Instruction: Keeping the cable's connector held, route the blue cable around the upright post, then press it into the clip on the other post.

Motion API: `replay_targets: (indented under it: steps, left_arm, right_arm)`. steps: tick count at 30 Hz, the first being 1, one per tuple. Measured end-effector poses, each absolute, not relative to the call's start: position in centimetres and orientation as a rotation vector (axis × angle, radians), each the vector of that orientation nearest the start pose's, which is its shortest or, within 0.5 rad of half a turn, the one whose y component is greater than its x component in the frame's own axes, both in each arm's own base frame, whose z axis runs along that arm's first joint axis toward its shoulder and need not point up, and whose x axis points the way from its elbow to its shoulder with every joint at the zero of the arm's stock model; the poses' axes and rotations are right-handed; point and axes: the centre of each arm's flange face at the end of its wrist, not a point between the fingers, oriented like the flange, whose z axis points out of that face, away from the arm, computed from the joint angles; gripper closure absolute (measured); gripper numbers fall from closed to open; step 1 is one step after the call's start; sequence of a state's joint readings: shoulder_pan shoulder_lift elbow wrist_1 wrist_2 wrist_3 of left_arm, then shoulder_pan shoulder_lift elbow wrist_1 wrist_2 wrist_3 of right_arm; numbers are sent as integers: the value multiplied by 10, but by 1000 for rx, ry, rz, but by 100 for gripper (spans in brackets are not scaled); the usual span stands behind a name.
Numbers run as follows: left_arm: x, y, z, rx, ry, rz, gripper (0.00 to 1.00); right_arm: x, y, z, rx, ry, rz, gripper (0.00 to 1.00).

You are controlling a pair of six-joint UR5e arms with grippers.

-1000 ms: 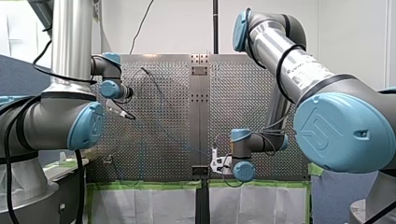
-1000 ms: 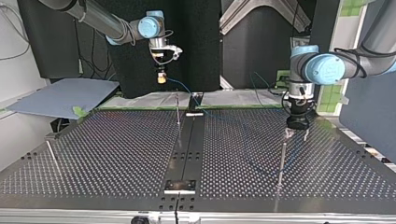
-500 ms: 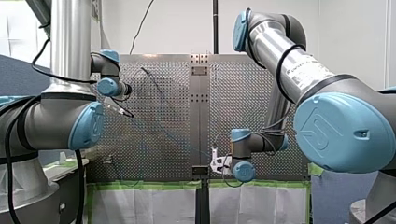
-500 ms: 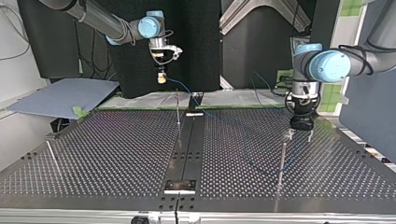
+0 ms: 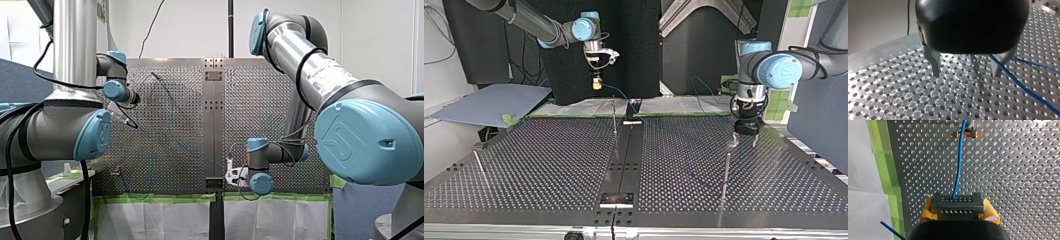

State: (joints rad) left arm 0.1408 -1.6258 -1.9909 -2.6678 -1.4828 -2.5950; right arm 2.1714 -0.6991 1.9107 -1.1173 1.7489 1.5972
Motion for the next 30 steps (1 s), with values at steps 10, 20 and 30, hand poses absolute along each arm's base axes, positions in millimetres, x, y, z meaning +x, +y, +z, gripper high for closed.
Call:
replay_targets:
  steps: [10,20,30]
  left_arm:
    - [474,-78,321,-787,1434,-700,1]
    - [452,-86,349,-744,1448,-682,1]
    - [421,-94,381,-674,1475,-631,1]
  right_arm:
    - [407,-390,-40,1591,-1042,1462,100]
    - [407,-390,-40,1588,-1045,1465,100]
    - [407,-390,-39,1586,-1049,1472,100]
